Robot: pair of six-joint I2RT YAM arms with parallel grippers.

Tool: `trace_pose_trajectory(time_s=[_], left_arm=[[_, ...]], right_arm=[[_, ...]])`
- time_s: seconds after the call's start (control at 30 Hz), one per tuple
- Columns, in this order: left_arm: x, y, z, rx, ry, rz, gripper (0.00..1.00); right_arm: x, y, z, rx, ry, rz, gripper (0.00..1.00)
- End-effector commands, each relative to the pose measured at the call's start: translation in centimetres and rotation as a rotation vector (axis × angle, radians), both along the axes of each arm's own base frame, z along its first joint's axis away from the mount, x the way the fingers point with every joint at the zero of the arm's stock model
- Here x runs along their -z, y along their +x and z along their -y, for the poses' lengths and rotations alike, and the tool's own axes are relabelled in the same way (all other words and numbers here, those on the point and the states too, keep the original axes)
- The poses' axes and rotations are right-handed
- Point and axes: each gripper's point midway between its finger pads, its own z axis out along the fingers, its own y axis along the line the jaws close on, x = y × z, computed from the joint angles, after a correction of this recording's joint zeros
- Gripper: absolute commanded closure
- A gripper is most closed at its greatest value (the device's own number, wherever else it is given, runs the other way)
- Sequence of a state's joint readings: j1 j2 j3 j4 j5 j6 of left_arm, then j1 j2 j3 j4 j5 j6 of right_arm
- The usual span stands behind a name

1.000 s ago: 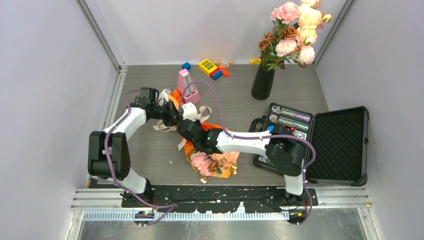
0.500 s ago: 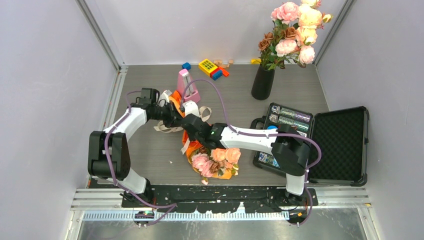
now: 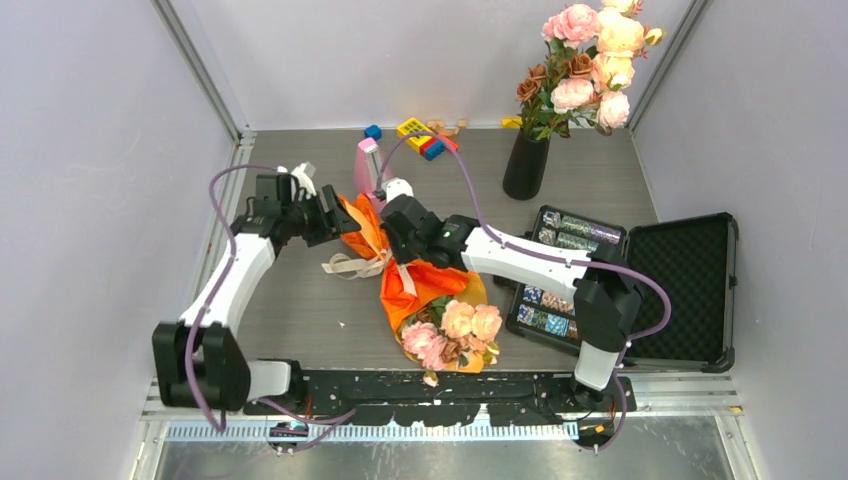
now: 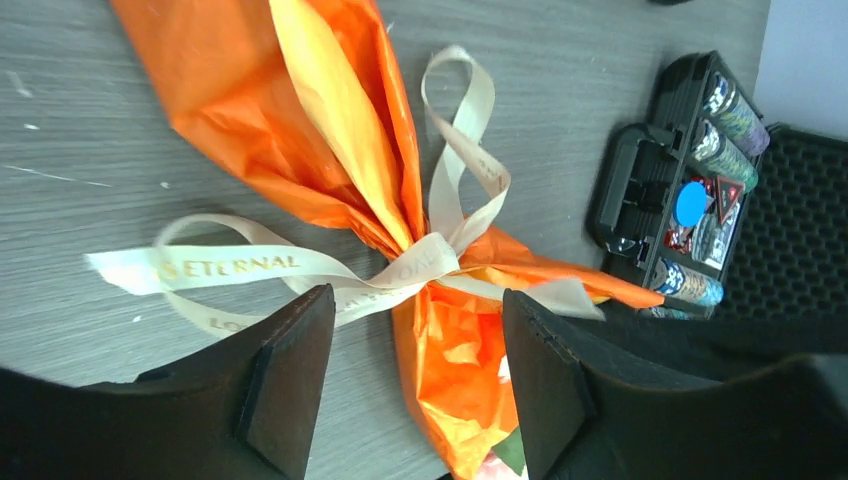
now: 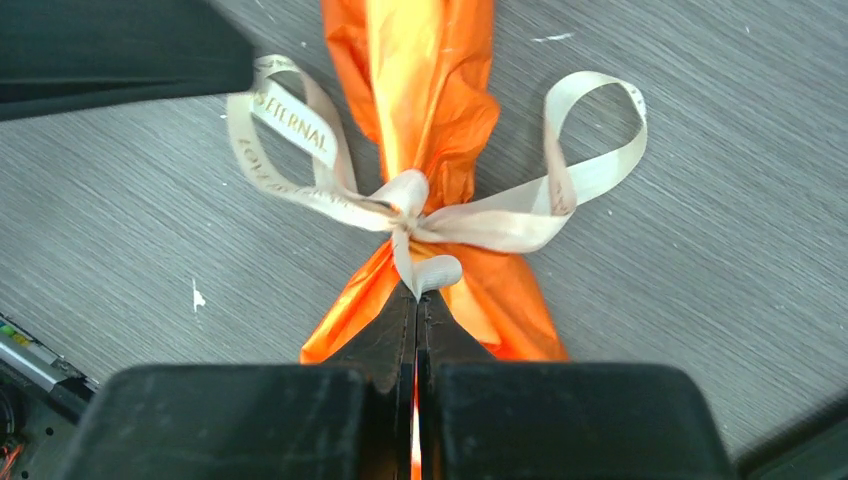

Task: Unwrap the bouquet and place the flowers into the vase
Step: Untie the ribbon from the wrapping paper.

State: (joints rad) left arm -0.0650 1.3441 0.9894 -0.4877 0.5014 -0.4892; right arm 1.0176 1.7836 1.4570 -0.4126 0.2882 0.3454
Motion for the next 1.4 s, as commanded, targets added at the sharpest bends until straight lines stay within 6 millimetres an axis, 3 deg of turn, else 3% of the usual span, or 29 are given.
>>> trace_pose_trajectory(time_s=[0.0,0.23,0.33,0.57,0.8,1.13,1.37], left_arm=[[-2.0,-0.5,-1.6,-0.093,0.052,0.137,0.37],[1.9,-4.1,0.7,-0.029,0.085,0.132,0.43],[3.4,-5.1,1.5,0.003,0.096,0.116,0.52],[4.8,-6.1,3.7,0.071,0.048,0.151,0.56],[6.1,-5.5,4.9,0.132,0.154,0.198,0.56],[6.8,-3.7,4.0,0.125,0.258,0.233,0.55],[7.3,-3.1,4.5,0.163,0.258,0.250,0.56]], right_arm=[[-2.6,1.0,1.4,-0.015,0.071,-0.051,1.00],[-1.4,1.7,2.3,-0.056,0.124,-0.169,1.00],[-1.0,2.4,3.0,-0.053,0.139,-0.202,1.00],[0.0,2.6,3.1,-0.071,0.155,-0.256,1.00],[0.0,2.4,2.9,-0.083,0.172,-0.265,1.00],[-0.1,2.1,2.6,-0.095,0.200,-0.281,1.00],[-0.1,2.1,2.8,-0.095,0.209,-0.290,1.00]])
